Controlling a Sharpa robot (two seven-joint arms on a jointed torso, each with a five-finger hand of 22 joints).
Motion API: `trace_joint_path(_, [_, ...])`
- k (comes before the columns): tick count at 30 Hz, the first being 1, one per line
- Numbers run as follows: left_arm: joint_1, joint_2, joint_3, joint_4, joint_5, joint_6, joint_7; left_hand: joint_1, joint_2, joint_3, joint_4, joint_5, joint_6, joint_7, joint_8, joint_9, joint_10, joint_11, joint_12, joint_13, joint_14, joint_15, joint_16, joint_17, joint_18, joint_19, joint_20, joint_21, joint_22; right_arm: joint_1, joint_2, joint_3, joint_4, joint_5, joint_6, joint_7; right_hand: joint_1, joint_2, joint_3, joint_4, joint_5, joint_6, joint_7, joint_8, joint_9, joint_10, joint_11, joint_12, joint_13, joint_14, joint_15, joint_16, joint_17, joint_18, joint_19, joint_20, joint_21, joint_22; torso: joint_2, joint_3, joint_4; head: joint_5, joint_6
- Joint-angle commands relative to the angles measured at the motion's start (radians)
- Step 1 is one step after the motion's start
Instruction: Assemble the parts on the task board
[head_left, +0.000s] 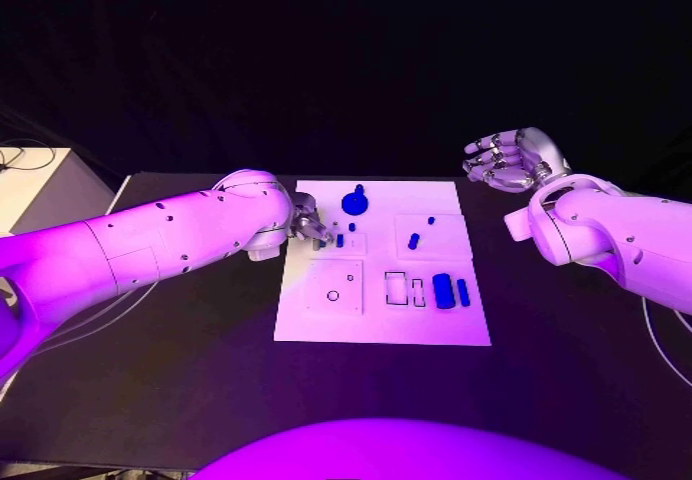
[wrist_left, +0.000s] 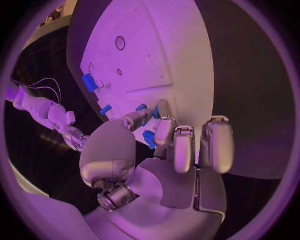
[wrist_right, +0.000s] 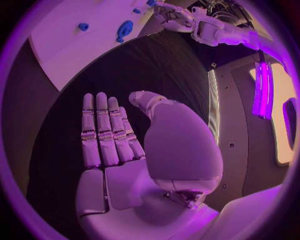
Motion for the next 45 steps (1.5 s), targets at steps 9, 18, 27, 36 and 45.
trace_joint_path(9, [-0.009,-0.028,0.006,0.031,-0.023,-0.026,0.007,0.032,-0.049,-0.124,0.080,0.001,-0.041,0.021,-0.008,0.001,-0.053,0.014,-0.038,-0.071,0.104,0.019,0.003,0.263,0.006,-0.005,0.014,-0.032,0.170,-0.002,-0.001,0.000,0.000,-0.003,0.011,0.011,-0.013,-0.001,0.003,-0.004,0.006,0.009,0.001,-0.007,-0.001,0.007,0.000,-0.002,-0.001,0.006,0.000,-0.005,-0.001,0.010,0.000,0.002,0.002,-0.002,-0.001,-0.0003,-0.0002,-0.002,0.005])
trace_joint_path(18, [-0.009,-0.050,0.018,0.059,-0.018,-0.039,0.009,0.053,-0.054,-0.147,0.098,0.002,-0.042,0.020,-0.004,0.002,-0.057,0.014,-0.039,-0.076,0.104,0.019,0.003,0.263,0.008,-0.008,0.015,-0.037,0.168,-0.005,-0.003,0.000,0.001,-0.003,0.011,0.011,-0.013,-0.001,0.003,-0.004,0.006,0.009,0.001,-0.007,-0.001,0.007,0.000,-0.002,-0.001,0.006,0.000,-0.005,-0.001,0.010,0.000,0.002,0.002,-0.002,0.001,-0.0006,0.0002,-0.001,0.007])
trace_joint_path(27, [-0.012,-0.088,0.028,0.121,0.009,-0.036,0.025,0.148,-0.056,-0.172,0.107,0.015,-0.061,0.025,-0.001,0.003,-0.094,0.018,-0.061,-0.121,0.094,0.023,-0.009,0.239,0.017,-0.031,0.017,-0.080,0.149,-0.008,-0.004,0.000,0.002,-0.003,0.012,0.012,-0.013,-0.001,0.003,-0.004,0.006,0.009,0.001,-0.007,-0.001,0.007,0.000,-0.002,-0.001,0.006,0.000,-0.005,-0.001,0.010,0.000,0.002,0.002,-0.002,0.001,-0.0008,-0.0001,-0.002,0.009])
trace_joint_path(36, [-0.025,-0.141,0.055,0.170,0.152,-0.145,0.158,0.272,-0.080,-0.284,0.195,0.011,-0.219,0.090,-0.029,-0.027,-0.407,0.082,-0.260,-0.453,-0.081,0.081,-0.170,-0.049,0.088,-0.244,0.066,-0.451,-0.013,-0.011,-0.005,0.000,0.003,-0.003,0.011,0.012,-0.013,-0.001,0.003,-0.004,0.006,0.009,0.001,-0.007,-0.001,0.007,0.000,-0.002,-0.001,0.006,0.000,-0.005,-0.001,0.010,0.000,0.002,0.002,-0.002,0.001,0.0002,0.0011,-0.003,0.010])
trace_joint_path(45, [-0.028,-0.137,0.068,0.135,0.210,-0.310,0.356,0.446,-0.009,-0.255,0.187,0.017,-0.235,0.108,-0.073,-0.127,-0.494,0.099,-0.397,-0.606,-0.375,0.100,-0.501,-0.509,0.139,-0.388,0.087,-0.869,-0.268,-0.011,-0.006,0.000,0.003,-0.003,0.007,0.014,-0.014,0.000,0.004,-0.005,0.006,0.009,0.001,-0.007,-0.002,0.007,0.001,-0.003,-0.001,0.006,0.000,-0.006,-0.001,0.010,0.000,0.002,0.002,-0.004,0.002,-0.0004,-0.0011,-0.006,0.015])
